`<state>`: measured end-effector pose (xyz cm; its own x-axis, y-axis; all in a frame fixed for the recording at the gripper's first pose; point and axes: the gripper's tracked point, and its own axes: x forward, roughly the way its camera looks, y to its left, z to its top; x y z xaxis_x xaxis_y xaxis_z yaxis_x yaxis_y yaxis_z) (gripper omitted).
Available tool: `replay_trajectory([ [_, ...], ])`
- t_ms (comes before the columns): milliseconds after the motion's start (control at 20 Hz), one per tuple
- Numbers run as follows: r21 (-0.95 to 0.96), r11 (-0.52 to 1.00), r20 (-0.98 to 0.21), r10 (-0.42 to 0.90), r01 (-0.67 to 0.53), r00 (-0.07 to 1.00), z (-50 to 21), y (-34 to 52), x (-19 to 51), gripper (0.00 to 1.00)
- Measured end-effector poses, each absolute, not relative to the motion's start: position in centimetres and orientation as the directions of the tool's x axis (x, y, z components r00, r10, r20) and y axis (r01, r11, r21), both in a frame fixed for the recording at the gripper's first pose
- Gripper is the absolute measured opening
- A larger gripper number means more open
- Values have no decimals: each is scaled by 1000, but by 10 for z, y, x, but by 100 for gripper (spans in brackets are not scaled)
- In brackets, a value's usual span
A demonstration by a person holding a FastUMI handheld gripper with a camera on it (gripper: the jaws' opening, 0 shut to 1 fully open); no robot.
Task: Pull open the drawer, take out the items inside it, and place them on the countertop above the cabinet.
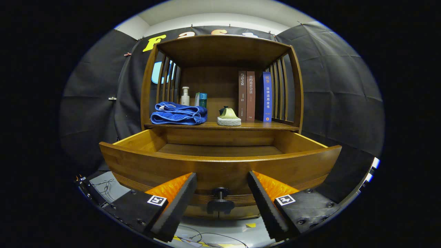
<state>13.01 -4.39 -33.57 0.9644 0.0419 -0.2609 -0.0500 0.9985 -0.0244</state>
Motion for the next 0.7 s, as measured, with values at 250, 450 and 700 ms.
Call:
replay_trajectory([
  [250, -24, 998, -261, 45, -53, 964, -329, -40, 169, 99],
  [450, -27, 998, -282, 45, -54, 958, -334, -38, 197, 99],
  [700, -38, 997, -278, 47, -60, 959, -339, -36, 227, 99],
])
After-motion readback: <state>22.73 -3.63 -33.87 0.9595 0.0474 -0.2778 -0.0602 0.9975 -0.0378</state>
